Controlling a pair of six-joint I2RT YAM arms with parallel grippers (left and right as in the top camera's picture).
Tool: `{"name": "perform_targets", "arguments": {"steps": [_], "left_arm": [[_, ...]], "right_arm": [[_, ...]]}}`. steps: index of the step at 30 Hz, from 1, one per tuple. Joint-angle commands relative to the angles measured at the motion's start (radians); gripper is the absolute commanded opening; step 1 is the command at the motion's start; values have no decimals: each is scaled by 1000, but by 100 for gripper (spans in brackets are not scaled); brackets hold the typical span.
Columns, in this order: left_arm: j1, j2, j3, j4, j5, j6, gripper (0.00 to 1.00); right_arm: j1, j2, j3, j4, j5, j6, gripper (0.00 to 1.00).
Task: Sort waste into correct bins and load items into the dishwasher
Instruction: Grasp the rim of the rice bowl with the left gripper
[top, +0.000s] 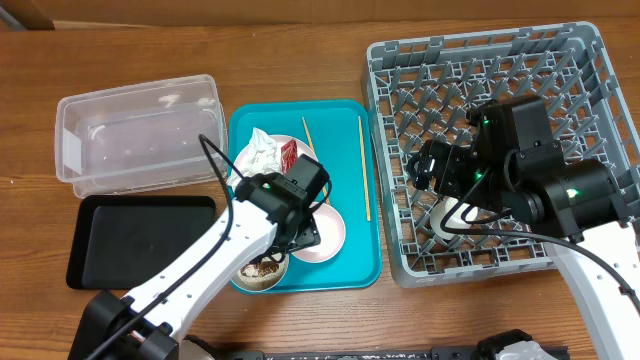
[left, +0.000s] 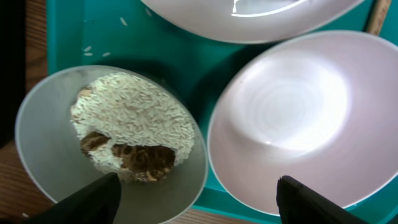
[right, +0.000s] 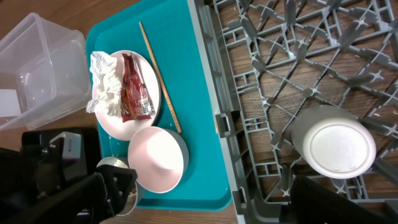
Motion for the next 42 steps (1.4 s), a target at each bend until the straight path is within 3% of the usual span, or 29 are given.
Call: {"name": "perform_targets", "arguments": {"steps": [1, 4, 7, 9, 12, 14, 18, 21, 24, 28, 32, 38, 42], "left_arm": [[59, -6, -5, -4, -44, -24, 82], [102, 2, -18, 25, -32, -29, 79], [128, 15, -18, 76, 18, -7, 59], [121, 16, -18, 129, 110, 80, 49], [73, 16, -18, 148, 194, 142, 50], [28, 16, -18, 148, 167, 159, 49], [-62, 30, -18, 176, 13, 214, 18], [-101, 69, -18, 188, -77, 248, 4], [-108, 145, -18, 222, -83, 287, 4], [-109, 232, -13, 291, 27, 434, 4], [-111, 233, 22, 259, 63, 488, 4], [-156, 229, 78, 255, 259, 640, 4], [-193, 230, 79, 254, 262, 675, 4]], "right_arm": [[3, -3, 24, 1, -5, -7, 97], [3, -3, 24, 1, -5, -7, 97], [3, -3, 24, 1, -5, -7, 97], [3, -3, 24, 2, -5, -7, 97], [3, -3, 24, 2, -5, -7, 97], [3, -3, 24, 2, -5, -6, 96], [3, -3, 24, 2, -5, -6, 97], [3, -3, 24, 0, -6, -6, 97], [3, -3, 24, -7, -6, -6, 97], [3, -3, 24, -8, -6, -6, 97], [3, -3, 24, -9, -5, -6, 97], [3, -3, 24, -2, -6, -6, 97], [3, -3, 24, -1, -6, -6, 97]]}}
